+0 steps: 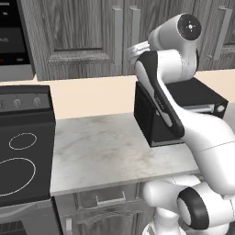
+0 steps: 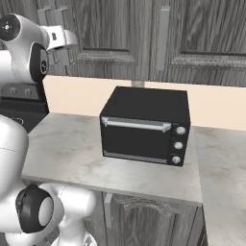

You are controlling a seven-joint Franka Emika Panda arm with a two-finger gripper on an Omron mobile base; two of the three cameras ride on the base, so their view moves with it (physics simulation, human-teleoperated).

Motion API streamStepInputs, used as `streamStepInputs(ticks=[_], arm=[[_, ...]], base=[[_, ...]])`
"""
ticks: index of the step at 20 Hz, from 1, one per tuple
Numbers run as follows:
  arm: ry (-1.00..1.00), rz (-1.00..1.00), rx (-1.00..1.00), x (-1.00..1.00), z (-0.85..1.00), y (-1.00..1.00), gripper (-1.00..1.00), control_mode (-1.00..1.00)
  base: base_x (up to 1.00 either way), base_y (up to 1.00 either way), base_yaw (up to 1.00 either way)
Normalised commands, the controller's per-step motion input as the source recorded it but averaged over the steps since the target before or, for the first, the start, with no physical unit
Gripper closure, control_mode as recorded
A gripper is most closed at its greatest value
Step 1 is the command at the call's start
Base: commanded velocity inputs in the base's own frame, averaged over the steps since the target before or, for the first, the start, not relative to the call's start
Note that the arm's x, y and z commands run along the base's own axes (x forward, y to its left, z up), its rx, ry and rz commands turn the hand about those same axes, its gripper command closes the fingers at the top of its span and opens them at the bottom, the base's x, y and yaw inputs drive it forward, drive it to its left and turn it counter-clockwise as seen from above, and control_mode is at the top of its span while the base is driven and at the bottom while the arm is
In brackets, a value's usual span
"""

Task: Move the bowls from the cabinet to the plates on the dining table.

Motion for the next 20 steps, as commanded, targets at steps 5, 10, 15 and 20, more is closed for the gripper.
streamStepInputs(ticks=[5, 10, 15, 20], arm=[[0.0, -0.02, 0.0, 0.27, 0.0, 0.0, -1.0, -1.0], [0.0, 0.0, 0.0, 0.28, 0.0, 0.0, -1.0, -1.0], [0.0, 0.0, 0.0, 0.27, 0.0, 0.0, -1.0, -1.0], [-0.01, 0.0, 0.0, 0.25, 0.0, 0.06, -1.0, -1.0]], base=[[0.0, 0.0, 0.0], [0.0, 0.0, 0.0], [0.0, 0.0, 0.0], [0.0, 0.0, 0.0]])
